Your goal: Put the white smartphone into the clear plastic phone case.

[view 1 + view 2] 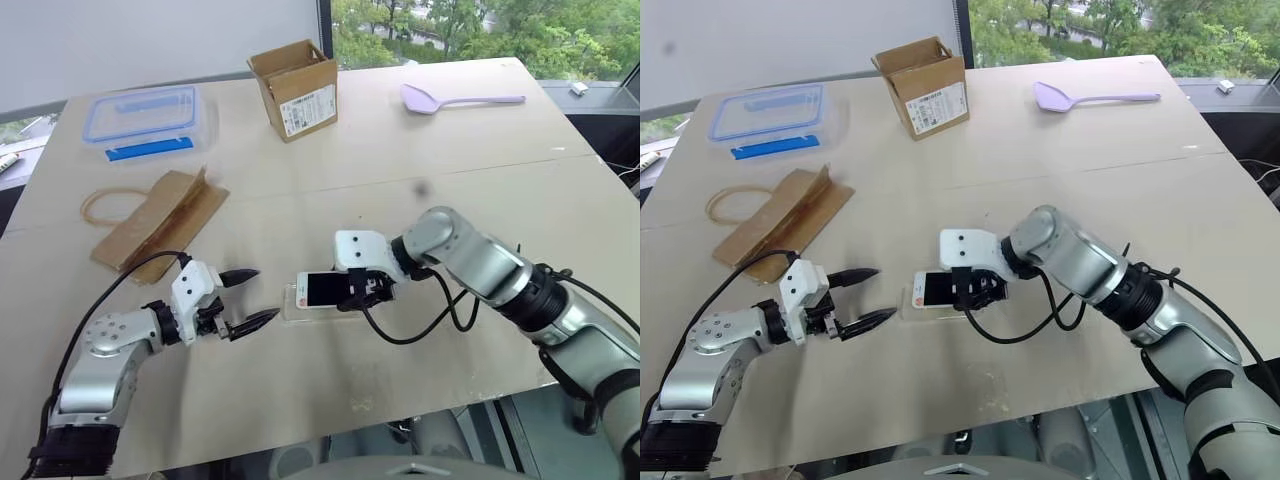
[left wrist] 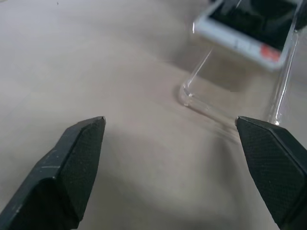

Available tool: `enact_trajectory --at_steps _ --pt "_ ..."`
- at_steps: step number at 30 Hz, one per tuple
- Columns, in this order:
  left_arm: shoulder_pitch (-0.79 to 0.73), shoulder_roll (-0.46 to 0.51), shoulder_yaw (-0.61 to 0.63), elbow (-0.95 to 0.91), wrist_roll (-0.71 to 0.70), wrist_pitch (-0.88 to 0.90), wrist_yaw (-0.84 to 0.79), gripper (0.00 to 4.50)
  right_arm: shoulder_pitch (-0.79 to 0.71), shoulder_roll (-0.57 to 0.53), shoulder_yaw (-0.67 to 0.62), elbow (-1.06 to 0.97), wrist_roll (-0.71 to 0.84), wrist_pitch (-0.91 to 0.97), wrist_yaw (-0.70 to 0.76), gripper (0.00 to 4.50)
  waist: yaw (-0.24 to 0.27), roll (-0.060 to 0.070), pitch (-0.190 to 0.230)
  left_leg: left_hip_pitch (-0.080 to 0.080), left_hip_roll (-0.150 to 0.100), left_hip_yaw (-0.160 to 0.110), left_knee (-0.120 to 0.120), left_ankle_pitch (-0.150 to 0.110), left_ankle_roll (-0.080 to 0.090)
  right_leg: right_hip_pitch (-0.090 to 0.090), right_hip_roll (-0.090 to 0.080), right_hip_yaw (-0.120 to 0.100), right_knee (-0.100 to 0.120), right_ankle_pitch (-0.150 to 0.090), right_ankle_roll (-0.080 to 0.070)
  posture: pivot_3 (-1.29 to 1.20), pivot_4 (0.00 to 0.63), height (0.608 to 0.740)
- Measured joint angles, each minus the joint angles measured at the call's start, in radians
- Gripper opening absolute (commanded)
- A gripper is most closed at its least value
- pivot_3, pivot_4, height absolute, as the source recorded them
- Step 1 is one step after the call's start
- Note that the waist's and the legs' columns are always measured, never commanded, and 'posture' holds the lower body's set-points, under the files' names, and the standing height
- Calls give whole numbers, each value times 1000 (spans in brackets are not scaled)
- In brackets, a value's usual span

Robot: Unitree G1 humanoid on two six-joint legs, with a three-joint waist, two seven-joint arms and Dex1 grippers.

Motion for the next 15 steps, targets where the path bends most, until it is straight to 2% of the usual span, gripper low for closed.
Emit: enact_trajectory --at_steps 15 --pt "38 1 13 -6 10 -14 14 4500 -27 66 15 80 -110 -74 97 2878 0 -1 -1 2 0 1 1 2 -3 1 0 1 4 0 0 0 150 740"
